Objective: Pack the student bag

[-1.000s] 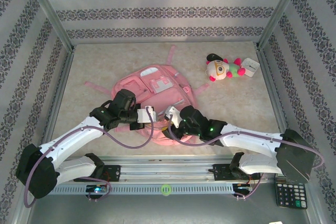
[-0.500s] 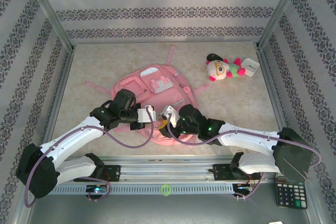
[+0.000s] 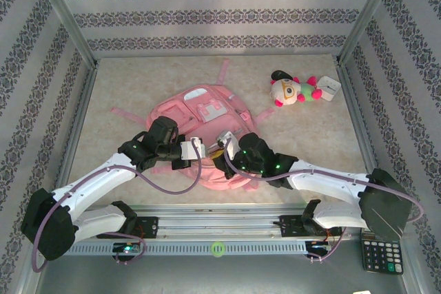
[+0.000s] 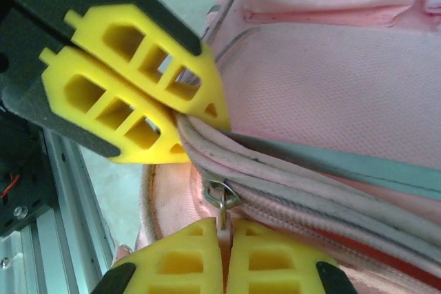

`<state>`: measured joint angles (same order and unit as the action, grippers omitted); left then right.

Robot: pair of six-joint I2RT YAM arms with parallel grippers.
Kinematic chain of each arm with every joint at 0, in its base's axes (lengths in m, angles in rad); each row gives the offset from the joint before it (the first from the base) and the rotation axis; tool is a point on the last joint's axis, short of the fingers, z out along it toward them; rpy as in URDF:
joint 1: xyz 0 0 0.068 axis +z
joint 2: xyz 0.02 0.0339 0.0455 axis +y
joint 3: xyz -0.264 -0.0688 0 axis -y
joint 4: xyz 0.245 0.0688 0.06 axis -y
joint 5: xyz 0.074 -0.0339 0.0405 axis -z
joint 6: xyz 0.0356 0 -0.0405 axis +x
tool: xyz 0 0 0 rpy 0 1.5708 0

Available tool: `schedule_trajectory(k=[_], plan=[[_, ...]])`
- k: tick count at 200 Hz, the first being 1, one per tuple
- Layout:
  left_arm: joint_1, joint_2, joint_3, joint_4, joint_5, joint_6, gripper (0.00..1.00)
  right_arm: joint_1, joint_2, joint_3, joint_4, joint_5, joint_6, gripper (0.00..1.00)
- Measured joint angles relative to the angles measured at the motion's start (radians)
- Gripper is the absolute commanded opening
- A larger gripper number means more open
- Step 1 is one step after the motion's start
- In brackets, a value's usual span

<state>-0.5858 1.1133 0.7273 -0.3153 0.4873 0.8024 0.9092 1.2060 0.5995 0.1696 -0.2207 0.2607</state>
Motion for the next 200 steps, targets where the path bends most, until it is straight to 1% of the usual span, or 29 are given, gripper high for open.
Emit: schedule_trajectory(k=[16, 54, 67, 82, 91, 98, 103, 113, 125, 129, 143, 154, 159, 169, 182, 200], plan=[[0.006, -0.008, -0.002, 0.009, 0.002, 0.002, 0.00, -0.045, -0.042, -0.019, -0.016, -0.002, 0.033, 0.00], [0.039, -0.050, -0.024, 0.006, 0.015, 0.030, 0.00, -0.204, -0.136, -0.051, -0.139, -0.009, 0.068, 0.00], [0.051, -0.064, -0.030, -0.004, 0.022, 0.047, 0.00, -0.231, -0.150, -0.052, -0.167, -0.019, 0.073, 0.00], [0.060, -0.076, -0.031, -0.029, 0.020, 0.069, 0.00, -0.238, -0.152, -0.052, -0.183, -0.036, 0.076, 0.00], [0.066, -0.084, -0.031, -0.049, 0.013, 0.085, 0.04, -0.239, -0.150, -0.052, -0.189, -0.051, 0.079, 0.00], [0.071, -0.089, -0.031, -0.064, 0.007, 0.095, 0.11, -0.238, -0.145, -0.052, -0.189, -0.065, 0.083, 0.00], [0.072, -0.092, -0.031, -0.074, 0.002, 0.099, 0.18, -0.237, -0.142, -0.052, -0.188, -0.071, 0.085, 0.00], [0.076, -0.094, -0.029, -0.097, -0.011, 0.110, 0.35, -0.222, -0.135, -0.052, -0.188, -0.076, 0.089, 0.00], [0.084, -0.093, -0.018, -0.148, -0.029, 0.097, 0.48, -0.196, -0.127, -0.052, -0.190, -0.072, 0.095, 0.00], [0.089, -0.093, -0.012, -0.166, -0.031, 0.081, 0.50, -0.189, -0.124, -0.052, -0.191, -0.071, 0.098, 0.00], [0.090, -0.088, 0.018, -0.195, -0.031, 0.017, 0.51, -0.171, -0.110, -0.052, -0.193, -0.063, 0.105, 0.00], [0.063, -0.076, 0.050, -0.194, -0.058, -0.048, 0.60, -0.165, -0.098, -0.052, -0.192, -0.057, 0.111, 0.00], [0.039, -0.068, 0.065, -0.193, -0.077, -0.073, 0.63, -0.165, -0.093, -0.052, -0.192, -0.056, 0.111, 0.00], [-0.031, -0.044, 0.094, -0.185, -0.126, -0.127, 0.66, -0.165, -0.084, -0.052, -0.192, -0.057, 0.111, 0.00], [-0.114, -0.003, 0.115, -0.151, -0.161, -0.188, 0.70, -0.165, -0.076, -0.052, -0.191, -0.058, 0.112, 0.00], [-0.184, 0.054, 0.117, -0.095, -0.202, -0.264, 0.74, -0.165, -0.074, -0.052, -0.188, -0.058, 0.112, 0.00]])
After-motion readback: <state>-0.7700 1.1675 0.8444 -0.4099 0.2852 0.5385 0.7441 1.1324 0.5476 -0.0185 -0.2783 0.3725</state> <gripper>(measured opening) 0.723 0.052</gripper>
